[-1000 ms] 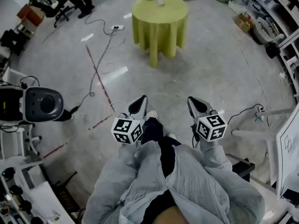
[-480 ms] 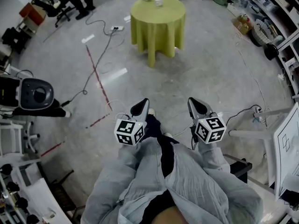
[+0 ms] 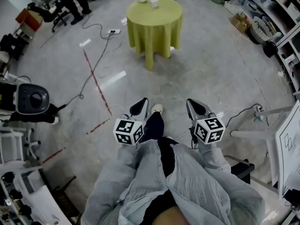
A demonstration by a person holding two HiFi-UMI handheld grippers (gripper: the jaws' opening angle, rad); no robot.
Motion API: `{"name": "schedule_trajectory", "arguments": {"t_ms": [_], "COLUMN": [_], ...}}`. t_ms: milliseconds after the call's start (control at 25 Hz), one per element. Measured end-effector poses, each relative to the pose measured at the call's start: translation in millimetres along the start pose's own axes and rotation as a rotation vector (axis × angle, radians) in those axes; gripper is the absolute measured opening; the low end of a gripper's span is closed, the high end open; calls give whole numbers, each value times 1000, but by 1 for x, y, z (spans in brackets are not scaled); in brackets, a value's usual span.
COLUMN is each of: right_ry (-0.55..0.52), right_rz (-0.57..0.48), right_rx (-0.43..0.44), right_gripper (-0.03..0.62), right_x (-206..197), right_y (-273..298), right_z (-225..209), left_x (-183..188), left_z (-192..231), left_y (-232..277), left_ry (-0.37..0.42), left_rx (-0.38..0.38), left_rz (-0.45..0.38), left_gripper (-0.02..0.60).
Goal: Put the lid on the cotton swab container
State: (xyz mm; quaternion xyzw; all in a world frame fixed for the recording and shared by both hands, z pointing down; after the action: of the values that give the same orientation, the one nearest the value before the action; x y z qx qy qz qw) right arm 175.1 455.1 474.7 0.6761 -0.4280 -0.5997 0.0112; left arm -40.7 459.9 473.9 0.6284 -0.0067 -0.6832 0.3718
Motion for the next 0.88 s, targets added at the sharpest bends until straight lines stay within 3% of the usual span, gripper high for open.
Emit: {"name": "schedule_trajectory", "arguments": {"t_ms": [440,680,880], "right_ry": [-40,-2,0], "right_rz": [-38,4,22], "right_rx": [-29,-59,-75], "right_gripper": [3,2,2], "right_x": [83,95,112], "right_y": [48,75,104], "right_z": [-27,-49,-58], "left_x": [75,96,108], "left_z": [50,65,96], "left_y": [59,91,112], "left_ry": [20,55,47], "left_rx": [-18,-76,-76], "left_rz": [-51,-17,11], "left_gripper": [18,18,18]}}
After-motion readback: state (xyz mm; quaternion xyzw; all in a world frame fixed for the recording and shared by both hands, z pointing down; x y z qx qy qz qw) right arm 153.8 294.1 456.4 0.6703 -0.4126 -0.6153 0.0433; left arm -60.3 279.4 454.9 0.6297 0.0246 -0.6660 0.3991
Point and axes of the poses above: the fingertips, and each gripper's own axes: y forward along the fingers, z to its left, x out of its top, the point moved 4 cm from there along -y, backward along the fingers, and after that the axes turned 11 degrees about z, right-handed, at the moved point
